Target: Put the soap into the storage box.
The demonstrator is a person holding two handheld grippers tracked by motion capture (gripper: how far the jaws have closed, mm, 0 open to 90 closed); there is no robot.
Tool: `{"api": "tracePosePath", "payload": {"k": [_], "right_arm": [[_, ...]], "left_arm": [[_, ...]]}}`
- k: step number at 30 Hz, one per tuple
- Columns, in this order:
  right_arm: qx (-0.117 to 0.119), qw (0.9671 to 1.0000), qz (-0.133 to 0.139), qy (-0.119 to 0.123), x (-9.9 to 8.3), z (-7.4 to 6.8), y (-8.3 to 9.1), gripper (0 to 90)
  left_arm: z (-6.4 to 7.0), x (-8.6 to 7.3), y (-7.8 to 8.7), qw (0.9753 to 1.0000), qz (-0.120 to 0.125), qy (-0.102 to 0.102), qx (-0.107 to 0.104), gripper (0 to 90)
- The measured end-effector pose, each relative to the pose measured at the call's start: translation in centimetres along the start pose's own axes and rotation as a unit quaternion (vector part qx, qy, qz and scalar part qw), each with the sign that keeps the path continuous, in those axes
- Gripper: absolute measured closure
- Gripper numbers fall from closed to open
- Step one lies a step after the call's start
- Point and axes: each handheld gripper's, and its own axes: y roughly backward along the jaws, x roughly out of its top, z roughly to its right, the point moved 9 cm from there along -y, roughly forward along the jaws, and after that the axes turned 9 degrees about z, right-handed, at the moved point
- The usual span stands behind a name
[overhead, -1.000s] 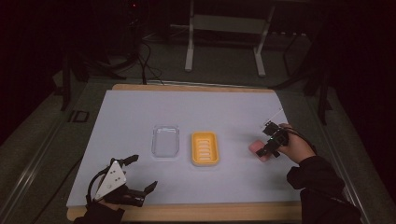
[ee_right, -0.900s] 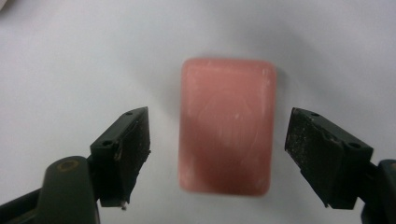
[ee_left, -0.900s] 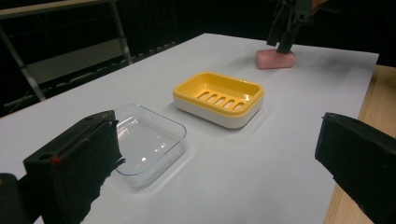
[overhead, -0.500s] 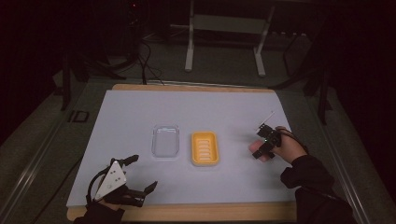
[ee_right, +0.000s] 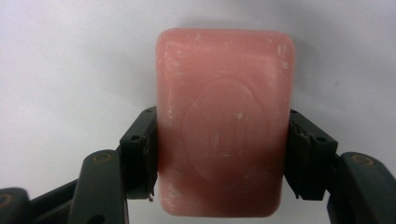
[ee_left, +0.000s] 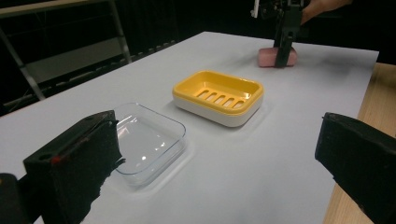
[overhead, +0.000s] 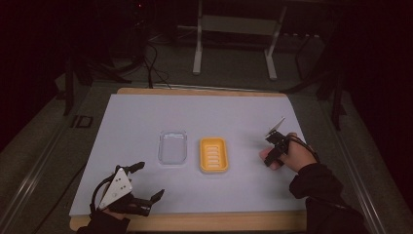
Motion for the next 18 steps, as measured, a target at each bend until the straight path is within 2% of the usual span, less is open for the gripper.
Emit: {"api": "tracePosePath", "payload": {"k": [2, 4, 5, 7, 11, 13, 17, 18], "right_arm": [[-0.005, 0.9997, -0.001, -0.022, 0.0, -0.3, 0.6, 37.7], [-0.011, 0.9996, 0.000, -0.027, 0.1, -0.5, 0.9, 37.7], [-0.019, 0.9990, 0.004, -0.040, 0.3, -0.6, 1.5, 37.7], [-0.022, 0.9988, 0.008, -0.044, 0.4, -0.7, 1.8, 37.7], [-0.048, 0.9950, 0.021, -0.085, 0.8, -1.4, 3.2, 37.7], [-0.051, 0.9926, 0.026, -0.107, 1.0, -1.8, 3.9, 37.7], [-0.053, 0.9897, 0.036, -0.128, 1.4, -2.8, 5.5, 37.7], [-0.052, 0.9902, 0.036, -0.125, 1.5, -3.0, 5.7, 37.7]], "left_arm": [[0.0, 0.0, 0.0, 1.0000, -0.001, -0.001, -0.001, 0.6], [0.1, 0.0, 0.0, 1.0000, -0.002, -0.003, -0.001, 0.6], [0.1, 0.0, 0.0, 1.0000, -0.002, -0.003, -0.001, 0.6], [0.1, 0.0, 0.0, 1.0000, -0.002, -0.003, 0.000, 0.6], [0.0, 0.0, 0.0, 1.0000, -0.001, -0.002, 0.000, 0.6], [0.1, 0.0, 0.0, 1.0000, -0.002, -0.002, -0.001, 0.6], [0.1, 0.0, 0.0, 1.0000, -0.002, -0.003, -0.001, 0.6], [0.1, 0.0, 0.0, 1.0000, -0.002, -0.002, 0.000, 0.6]]}}
